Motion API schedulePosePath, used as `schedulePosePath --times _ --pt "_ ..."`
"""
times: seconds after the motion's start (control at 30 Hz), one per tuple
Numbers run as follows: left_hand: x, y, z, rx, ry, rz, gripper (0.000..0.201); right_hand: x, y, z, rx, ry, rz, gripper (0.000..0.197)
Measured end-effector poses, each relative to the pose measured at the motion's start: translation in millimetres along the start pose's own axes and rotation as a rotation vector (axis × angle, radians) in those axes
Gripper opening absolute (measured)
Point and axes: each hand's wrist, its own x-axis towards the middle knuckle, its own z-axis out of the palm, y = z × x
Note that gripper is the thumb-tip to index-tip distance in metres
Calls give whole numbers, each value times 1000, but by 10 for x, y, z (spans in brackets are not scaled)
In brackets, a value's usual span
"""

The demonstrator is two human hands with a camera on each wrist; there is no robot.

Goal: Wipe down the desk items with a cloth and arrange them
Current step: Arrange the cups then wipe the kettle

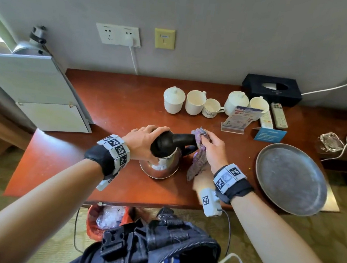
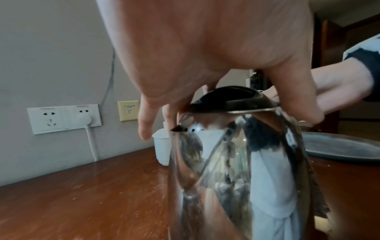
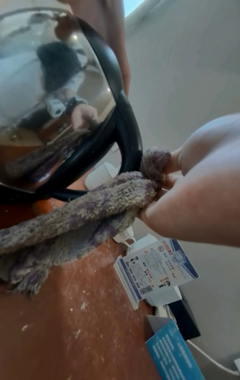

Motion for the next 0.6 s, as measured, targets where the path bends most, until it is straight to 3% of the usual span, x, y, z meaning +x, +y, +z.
schedulePosePath --times 0.13,0.27,0.4,0.53,0.6 --pt "63 53 -30 61 24 -10 106 -2 47 -18 -72 10 -8 21" --pt "98 -30 -232 116 66 -7 114 6 148 -65 -190 9 3 27" --pt "79 -230 -354 74 173 -151 115 -67 236 9 -216 6 23 34" --pt "51 -416 -389 -117 232 -302 118 -173 278 223 -260 -47 30 35" --pt "16 -512 -392 -210 235 -371 109 -248 308 392 -293 -112 21 35"
